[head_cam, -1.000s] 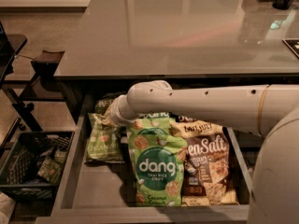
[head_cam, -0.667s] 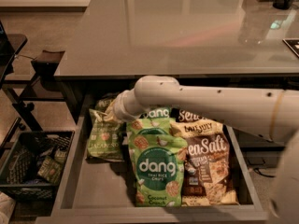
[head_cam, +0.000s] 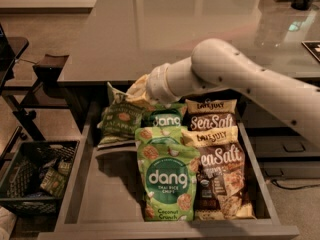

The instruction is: Pick green jalapeno chip bag from top drawer and place on counter

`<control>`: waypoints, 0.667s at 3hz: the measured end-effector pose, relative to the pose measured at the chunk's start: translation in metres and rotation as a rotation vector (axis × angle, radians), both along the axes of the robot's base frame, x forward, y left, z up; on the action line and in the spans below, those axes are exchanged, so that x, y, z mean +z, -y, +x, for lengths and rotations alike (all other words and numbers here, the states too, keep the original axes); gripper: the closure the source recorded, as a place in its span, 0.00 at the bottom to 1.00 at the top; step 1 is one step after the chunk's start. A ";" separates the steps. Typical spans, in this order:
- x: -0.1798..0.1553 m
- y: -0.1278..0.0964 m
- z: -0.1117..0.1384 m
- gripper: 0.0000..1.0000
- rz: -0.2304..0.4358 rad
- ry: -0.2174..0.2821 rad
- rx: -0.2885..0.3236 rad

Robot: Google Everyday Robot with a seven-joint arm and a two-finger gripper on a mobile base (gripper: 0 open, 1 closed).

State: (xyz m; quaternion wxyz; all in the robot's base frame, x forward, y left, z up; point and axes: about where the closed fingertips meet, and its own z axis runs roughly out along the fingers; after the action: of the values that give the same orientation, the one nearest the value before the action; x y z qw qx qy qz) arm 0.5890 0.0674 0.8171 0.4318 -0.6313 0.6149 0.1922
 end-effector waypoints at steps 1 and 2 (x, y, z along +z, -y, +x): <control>0.051 0.023 -0.013 1.00 0.070 0.007 0.017; 0.073 0.034 -0.021 1.00 0.138 -0.046 0.053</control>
Offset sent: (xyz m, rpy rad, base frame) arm -0.0300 -0.0544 0.0992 0.2243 0.1204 0.0919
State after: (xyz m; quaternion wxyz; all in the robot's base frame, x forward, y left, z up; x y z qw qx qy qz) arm 0.5678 0.0333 0.8901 0.4549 -0.6114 0.5931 0.2600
